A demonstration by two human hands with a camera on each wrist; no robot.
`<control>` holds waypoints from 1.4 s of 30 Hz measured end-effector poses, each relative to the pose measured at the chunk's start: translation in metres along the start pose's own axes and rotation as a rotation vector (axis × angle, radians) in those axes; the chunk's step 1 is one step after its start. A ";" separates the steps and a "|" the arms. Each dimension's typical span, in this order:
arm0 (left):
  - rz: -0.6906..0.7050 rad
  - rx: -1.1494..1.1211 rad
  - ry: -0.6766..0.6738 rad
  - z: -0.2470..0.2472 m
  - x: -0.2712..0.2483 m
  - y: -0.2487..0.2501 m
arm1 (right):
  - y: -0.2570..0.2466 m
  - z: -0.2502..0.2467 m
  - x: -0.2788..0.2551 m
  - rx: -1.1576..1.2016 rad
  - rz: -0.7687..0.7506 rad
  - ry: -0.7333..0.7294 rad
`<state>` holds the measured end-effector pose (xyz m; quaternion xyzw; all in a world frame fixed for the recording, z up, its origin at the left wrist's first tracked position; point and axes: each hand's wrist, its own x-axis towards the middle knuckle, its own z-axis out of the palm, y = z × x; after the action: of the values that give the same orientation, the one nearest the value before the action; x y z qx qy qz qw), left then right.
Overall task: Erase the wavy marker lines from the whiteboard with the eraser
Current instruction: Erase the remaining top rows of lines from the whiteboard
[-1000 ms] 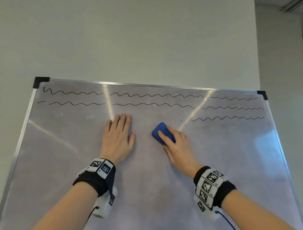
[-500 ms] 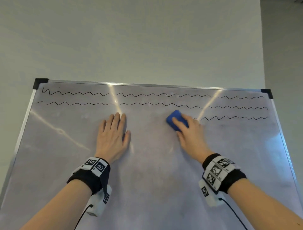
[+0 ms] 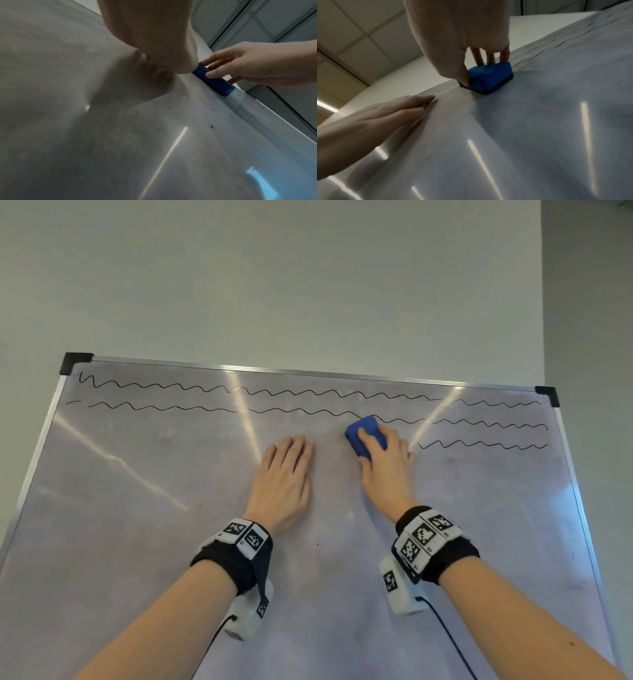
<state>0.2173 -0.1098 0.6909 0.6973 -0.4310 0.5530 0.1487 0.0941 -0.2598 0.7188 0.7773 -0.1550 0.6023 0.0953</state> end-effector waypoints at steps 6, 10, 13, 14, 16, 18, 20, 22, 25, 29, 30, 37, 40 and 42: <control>-0.066 -0.008 0.071 0.005 0.006 0.008 | -0.003 0.006 -0.037 -0.047 -0.371 -0.044; -0.078 -0.009 0.079 0.005 0.008 0.009 | 0.027 -0.007 -0.016 -0.042 -0.264 0.011; -0.079 -0.011 0.090 0.002 0.010 0.011 | 0.010 -0.001 -0.014 -0.042 -0.038 0.021; -0.076 -0.013 0.097 0.002 0.011 0.011 | -0.002 0.003 -0.017 -0.039 -0.025 0.017; -0.070 -0.018 0.108 0.002 0.011 0.010 | -0.027 0.012 -0.025 -0.022 -0.116 0.011; -0.068 -0.029 0.111 0.003 0.010 0.008 | -0.037 0.016 -0.029 -0.037 -0.223 -0.004; -0.067 -0.031 0.108 0.001 0.011 0.007 | -0.027 0.011 -0.025 -0.032 -0.257 -0.004; -0.062 -0.020 0.101 -0.002 0.011 0.005 | -0.002 0.004 -0.027 -0.029 -0.220 0.011; -0.039 -0.010 0.103 -0.006 0.012 0.002 | 0.046 -0.010 -0.035 -0.018 -0.060 0.061; -0.025 -0.006 0.108 -0.007 0.011 0.002 | 0.043 -0.010 -0.034 -0.016 0.177 0.072; -0.028 -0.008 0.109 -0.007 0.011 0.003 | 0.030 -0.006 -0.038 -0.015 0.134 0.078; -0.039 -0.021 0.118 -0.005 0.010 0.003 | 0.018 0.000 -0.044 -0.055 -0.302 0.020; -0.047 -0.012 0.108 -0.003 0.009 0.004 | 0.035 -0.012 -0.004 -0.033 -0.002 0.020; -0.058 -0.019 0.110 -0.002 0.009 0.006 | 0.023 -0.008 -0.011 -0.030 0.055 0.023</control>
<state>0.2120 -0.1159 0.6977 0.6766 -0.4070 0.5818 0.1948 0.0765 -0.2773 0.7093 0.7643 -0.1844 0.6110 0.0920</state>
